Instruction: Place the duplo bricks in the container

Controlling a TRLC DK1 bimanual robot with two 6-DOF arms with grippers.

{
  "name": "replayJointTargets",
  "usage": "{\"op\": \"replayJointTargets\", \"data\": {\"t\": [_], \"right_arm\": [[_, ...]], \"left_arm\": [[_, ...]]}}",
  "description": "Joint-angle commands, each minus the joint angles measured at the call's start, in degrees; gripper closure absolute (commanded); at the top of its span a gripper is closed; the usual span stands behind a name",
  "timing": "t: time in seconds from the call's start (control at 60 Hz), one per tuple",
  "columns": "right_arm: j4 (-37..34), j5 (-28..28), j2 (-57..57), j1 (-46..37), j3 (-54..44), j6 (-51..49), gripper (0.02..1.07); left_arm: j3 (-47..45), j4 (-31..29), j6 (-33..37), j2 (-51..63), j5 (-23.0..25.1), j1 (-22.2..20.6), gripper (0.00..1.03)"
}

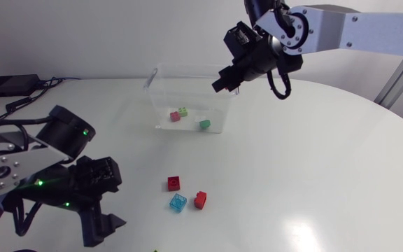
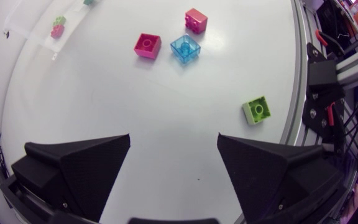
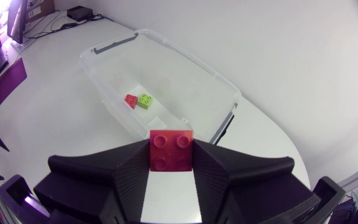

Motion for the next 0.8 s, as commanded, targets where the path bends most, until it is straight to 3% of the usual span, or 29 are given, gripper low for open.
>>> {"op": "replayJointTargets", "data": {"t": [0.0,0.467,0.5,0.567,0.617,0.783], "right_arm": [[0.9,0.1,2.5,-0.7,2.4,0.8,0.79],[1.6,-0.4,12.9,-2.5,11.9,0.3,0.75],[1.6,-0.3,13.0,-2.4,12.1,0.2,0.65],[1.5,-0.3,12.8,-2.1,12.5,0.4,0.27],[1.3,-0.2,12.2,-2.0,12.4,0.5,0.06],[0.9,-0.1,8.5,-1.9,10.4,0.5,0.06]], "left_arm": [[-2.5,-1.0,0.7,-1.6,-0.7,-1.0,0.06],[-8.7,-2.1,-2.7,-5.2,-2.8,-5.3,0.06],[-8.8,-2.3,-2.7,-5.4,-2.8,-5.1,0.06],[-8.9,-2.8,-2.6,-5.5,-2.8,-5.1,0.06],[-9.0,-3.0,-2.5,-5.5,-2.8,-5.1,0.06],[-8.8,-4.4,-2.1,-5.6,-2.8,-5.5,0.06]]}}
